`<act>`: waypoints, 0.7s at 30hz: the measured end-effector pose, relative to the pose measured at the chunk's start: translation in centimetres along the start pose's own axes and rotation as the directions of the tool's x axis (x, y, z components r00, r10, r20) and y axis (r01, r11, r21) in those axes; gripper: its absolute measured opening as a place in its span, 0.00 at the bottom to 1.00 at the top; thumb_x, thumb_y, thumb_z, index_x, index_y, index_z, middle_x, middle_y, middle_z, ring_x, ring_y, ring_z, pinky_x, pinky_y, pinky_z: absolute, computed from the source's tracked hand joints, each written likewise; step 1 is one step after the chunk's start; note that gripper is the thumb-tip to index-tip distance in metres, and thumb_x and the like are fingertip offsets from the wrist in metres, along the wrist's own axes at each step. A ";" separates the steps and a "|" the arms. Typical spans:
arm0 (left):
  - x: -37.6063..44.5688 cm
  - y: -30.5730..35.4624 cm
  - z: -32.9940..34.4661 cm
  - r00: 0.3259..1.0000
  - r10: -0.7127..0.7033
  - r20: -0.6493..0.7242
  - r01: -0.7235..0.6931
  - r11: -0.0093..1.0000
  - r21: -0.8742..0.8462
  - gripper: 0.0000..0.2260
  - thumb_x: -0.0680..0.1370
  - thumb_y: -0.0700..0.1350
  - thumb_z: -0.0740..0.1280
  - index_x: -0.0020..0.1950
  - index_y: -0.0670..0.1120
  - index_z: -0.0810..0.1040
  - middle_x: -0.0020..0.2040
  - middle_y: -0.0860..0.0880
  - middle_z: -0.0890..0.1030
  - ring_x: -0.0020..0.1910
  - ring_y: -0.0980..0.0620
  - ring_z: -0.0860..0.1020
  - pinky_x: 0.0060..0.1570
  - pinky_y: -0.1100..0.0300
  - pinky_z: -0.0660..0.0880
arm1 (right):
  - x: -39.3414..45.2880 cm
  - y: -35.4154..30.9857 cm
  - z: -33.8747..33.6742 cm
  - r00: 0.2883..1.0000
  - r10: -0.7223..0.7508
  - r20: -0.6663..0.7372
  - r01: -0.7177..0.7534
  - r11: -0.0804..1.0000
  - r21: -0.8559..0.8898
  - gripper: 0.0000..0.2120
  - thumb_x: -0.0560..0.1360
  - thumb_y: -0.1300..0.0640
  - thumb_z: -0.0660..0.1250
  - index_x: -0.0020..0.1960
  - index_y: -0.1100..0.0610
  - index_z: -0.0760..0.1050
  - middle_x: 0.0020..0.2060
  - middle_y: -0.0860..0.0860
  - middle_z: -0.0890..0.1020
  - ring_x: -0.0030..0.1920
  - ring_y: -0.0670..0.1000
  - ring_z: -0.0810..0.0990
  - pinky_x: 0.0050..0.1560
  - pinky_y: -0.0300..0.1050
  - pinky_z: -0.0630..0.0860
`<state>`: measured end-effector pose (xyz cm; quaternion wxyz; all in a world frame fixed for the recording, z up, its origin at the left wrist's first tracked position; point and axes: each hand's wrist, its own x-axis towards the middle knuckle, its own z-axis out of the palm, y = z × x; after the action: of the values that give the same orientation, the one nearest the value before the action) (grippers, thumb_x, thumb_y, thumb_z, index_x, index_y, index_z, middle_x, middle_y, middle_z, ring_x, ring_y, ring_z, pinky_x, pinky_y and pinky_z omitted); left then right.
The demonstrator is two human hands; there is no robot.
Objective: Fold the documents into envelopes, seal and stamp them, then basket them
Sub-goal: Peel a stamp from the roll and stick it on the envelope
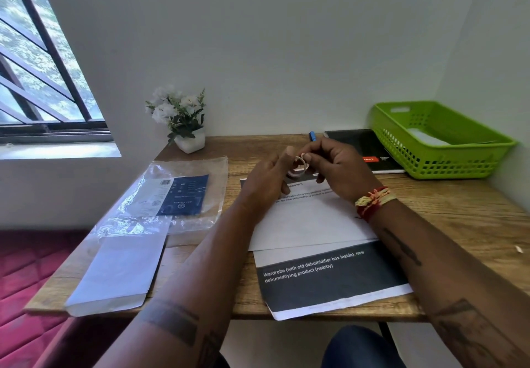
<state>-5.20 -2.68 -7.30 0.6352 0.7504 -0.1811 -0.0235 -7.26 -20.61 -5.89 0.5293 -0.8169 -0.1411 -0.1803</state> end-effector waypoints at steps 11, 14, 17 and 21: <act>0.9 -1.2 0.1 0.979 0.050 -0.198 0.011 0.955 0.296 0.13 0.83 0.51 0.64 0.52 0.51 0.88 0.37 0.50 0.85 0.30 0.53 0.76 0.34 0.54 0.72 | 0.0 -0.5 0.5 0.997 -0.071 -0.017 0.070 0.995 -0.064 0.01 0.78 0.59 0.71 0.49 0.57 0.81 0.40 0.45 0.82 0.38 0.39 0.78 0.39 0.32 0.73; 1.1 -1.0 -0.3 0.971 -0.032 -0.235 0.083 0.974 0.211 0.11 0.82 0.49 0.65 0.53 0.48 0.87 0.36 0.50 0.85 0.29 0.53 0.75 0.33 0.56 0.72 | 0.0 -0.7 0.3 0.998 -0.049 -0.050 0.050 0.998 0.024 0.03 0.78 0.58 0.72 0.50 0.57 0.81 0.42 0.48 0.84 0.41 0.41 0.80 0.41 0.36 0.77; 1.0 -0.7 -0.5 0.971 -0.124 -0.205 0.131 0.991 0.020 0.08 0.83 0.47 0.64 0.57 0.48 0.82 0.36 0.47 0.83 0.26 0.54 0.73 0.27 0.60 0.69 | 0.0 -0.8 0.1 0.996 -0.019 -0.083 0.027 0.994 0.108 0.03 0.77 0.59 0.73 0.50 0.57 0.82 0.41 0.49 0.85 0.41 0.44 0.82 0.39 0.42 0.80; 1.2 -0.7 -0.6 0.951 -0.092 -0.296 0.134 0.983 0.125 0.11 0.84 0.49 0.64 0.64 0.50 0.81 0.32 0.49 0.83 0.21 0.59 0.73 0.24 0.64 0.66 | 0.1 -0.6 0.2 0.996 0.037 -0.082 -0.024 0.986 0.162 0.03 0.78 0.60 0.72 0.49 0.54 0.83 0.41 0.52 0.86 0.42 0.47 0.84 0.37 0.42 0.80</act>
<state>-3.75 -2.41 -7.64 0.5968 0.7987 -0.0441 0.0628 -7.39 -20.21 -5.46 0.6018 -0.7652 -0.1201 -0.1946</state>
